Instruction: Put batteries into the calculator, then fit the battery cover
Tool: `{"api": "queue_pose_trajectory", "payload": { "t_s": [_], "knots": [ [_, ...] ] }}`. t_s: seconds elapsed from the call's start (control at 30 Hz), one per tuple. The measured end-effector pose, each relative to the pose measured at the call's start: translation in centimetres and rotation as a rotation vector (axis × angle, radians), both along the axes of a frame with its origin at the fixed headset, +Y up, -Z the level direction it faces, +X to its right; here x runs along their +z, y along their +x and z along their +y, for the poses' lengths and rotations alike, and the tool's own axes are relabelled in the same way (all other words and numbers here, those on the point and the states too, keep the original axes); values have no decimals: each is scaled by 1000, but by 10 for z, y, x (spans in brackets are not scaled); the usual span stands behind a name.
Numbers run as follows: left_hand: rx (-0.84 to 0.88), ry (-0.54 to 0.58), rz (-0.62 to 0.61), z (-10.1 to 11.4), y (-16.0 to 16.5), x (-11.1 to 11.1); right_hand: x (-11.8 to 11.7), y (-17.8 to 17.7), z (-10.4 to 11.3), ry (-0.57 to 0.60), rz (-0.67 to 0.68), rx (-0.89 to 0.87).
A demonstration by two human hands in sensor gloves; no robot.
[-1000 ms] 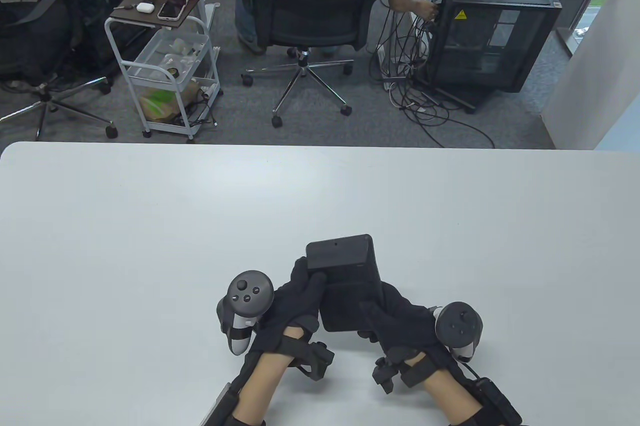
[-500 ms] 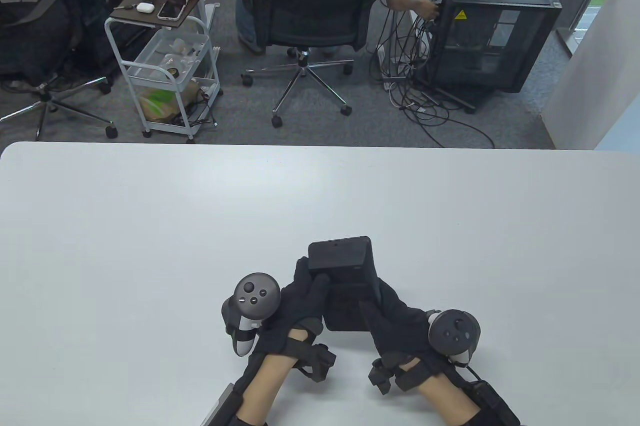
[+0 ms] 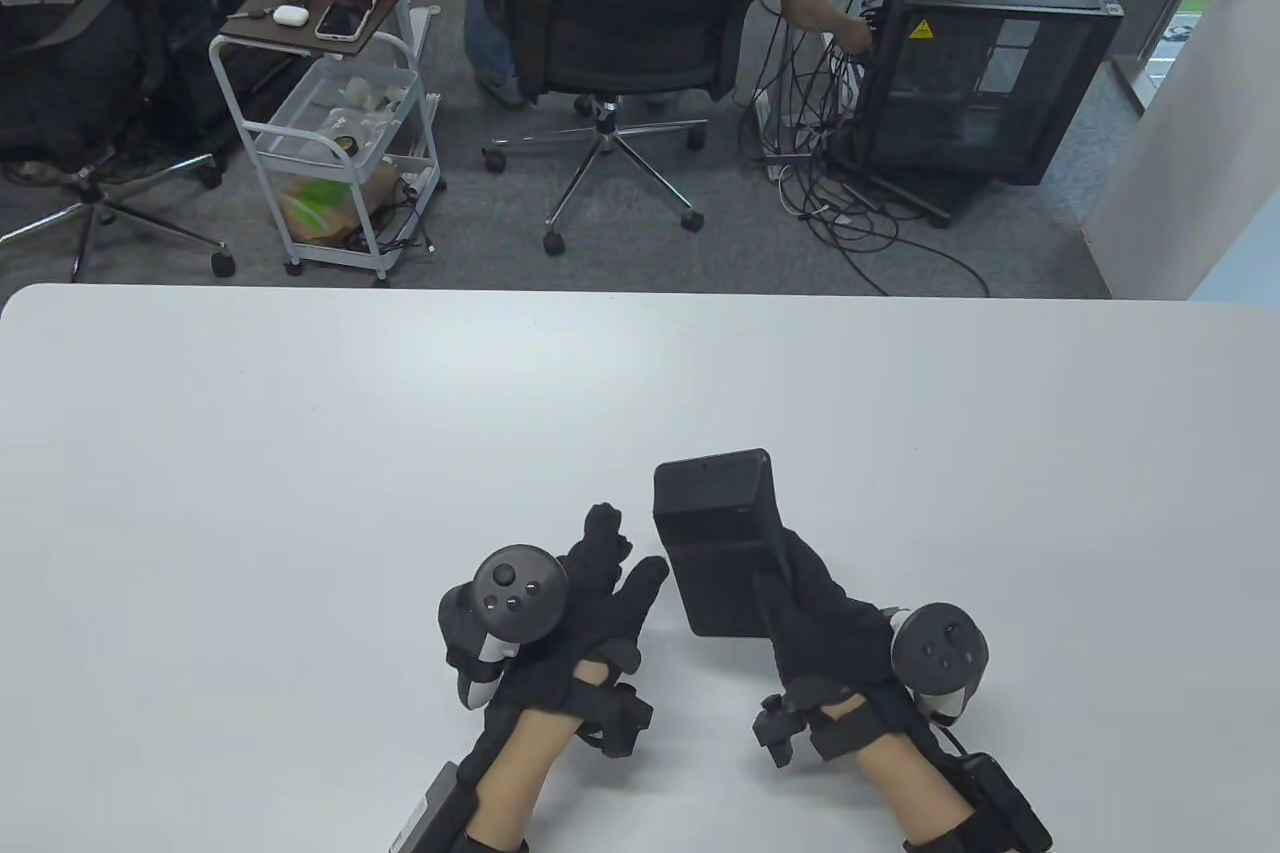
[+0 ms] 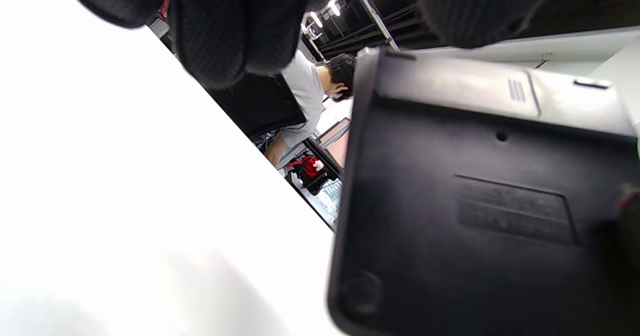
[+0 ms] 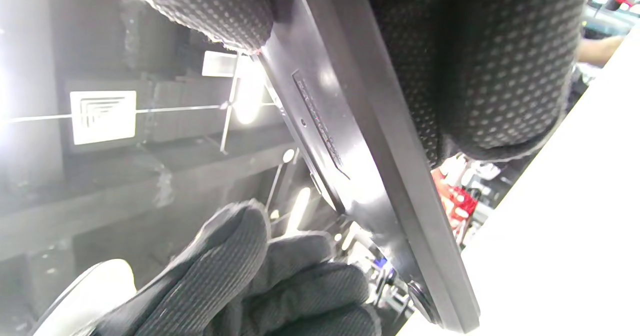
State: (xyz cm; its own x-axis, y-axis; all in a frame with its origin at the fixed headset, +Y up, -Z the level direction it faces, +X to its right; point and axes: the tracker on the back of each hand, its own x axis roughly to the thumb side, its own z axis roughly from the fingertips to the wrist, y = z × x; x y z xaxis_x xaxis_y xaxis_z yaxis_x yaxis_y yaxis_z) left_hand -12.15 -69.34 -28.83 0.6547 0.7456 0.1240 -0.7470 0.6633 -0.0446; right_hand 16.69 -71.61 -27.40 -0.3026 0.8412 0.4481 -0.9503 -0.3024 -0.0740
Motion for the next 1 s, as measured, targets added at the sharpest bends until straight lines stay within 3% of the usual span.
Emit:
{"api": "queue_pose_trajectory", "payload": {
  "t_s": [0.1, 0.27, 0.57, 1.0],
  "knots": [
    [-24, -30, -1, -2, -4, -1, -5, 13, 3, 13, -39, 28],
    [-310, 4, -18, -1, -3, -3, -10, 35, 9, 4, -151, 130],
    [-654, 15, -102, -1, 10, 1, -15, 62, 13, -107, -282, 233],
    [-655, -15, -86, -5, 9, 0, -22, 78, 3, -252, -550, 774]
  ]
}}
